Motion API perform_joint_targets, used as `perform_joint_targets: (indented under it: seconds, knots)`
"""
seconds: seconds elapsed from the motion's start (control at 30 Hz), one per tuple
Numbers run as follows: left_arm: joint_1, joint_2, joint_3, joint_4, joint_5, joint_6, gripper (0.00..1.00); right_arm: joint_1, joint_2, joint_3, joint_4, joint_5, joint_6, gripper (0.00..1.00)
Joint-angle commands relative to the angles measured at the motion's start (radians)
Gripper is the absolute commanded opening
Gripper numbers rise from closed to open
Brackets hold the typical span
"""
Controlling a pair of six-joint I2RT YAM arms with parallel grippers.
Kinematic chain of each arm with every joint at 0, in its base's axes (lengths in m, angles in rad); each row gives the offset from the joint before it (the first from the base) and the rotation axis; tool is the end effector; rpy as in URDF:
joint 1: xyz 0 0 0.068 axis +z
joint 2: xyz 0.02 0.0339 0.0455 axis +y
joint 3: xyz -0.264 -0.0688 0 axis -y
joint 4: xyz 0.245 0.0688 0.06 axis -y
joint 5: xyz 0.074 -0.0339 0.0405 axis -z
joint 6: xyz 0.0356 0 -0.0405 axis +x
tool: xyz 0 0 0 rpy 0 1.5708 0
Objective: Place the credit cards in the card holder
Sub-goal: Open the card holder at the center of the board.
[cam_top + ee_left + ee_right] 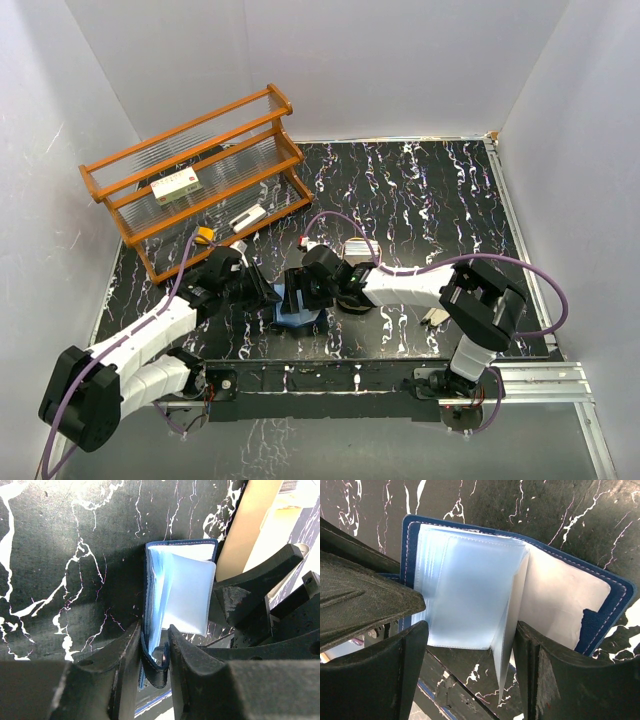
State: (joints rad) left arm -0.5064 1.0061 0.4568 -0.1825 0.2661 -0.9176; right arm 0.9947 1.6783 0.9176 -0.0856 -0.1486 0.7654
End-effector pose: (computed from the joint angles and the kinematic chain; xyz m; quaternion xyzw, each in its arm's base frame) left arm 0.1700 -0.1050 0.1874 -0.1319 0.8972 -0.3555 0.2265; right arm 0.1805 0.2876 0.1687 -0.1328 0.9234 0.3166 0.1717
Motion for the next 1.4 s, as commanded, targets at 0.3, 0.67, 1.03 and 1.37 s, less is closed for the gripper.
perform_joint_targets:
  seconds: [0.3,0.67,1.03,1.37]
  knots:
    - [0.002,0.000,-0.035,0.027,0.003,-0.016,0.20,0.002,-0.013,-0.020,0.020,0.033,-0.003,0.64]
    - [0.002,-0.011,-0.045,0.031,0.001,-0.012,0.03,0.002,-0.060,-0.039,-0.033,0.102,-0.013,0.64]
    - [0.002,-0.045,-0.026,0.009,0.020,-0.003,0.00,0.000,-0.183,-0.017,-0.182,0.197,-0.077,0.65]
    - [0.002,-0.051,-0.020,0.048,0.076,0.030,0.00,0.001,-0.309,0.093,-0.353,0.244,-0.178,0.65]
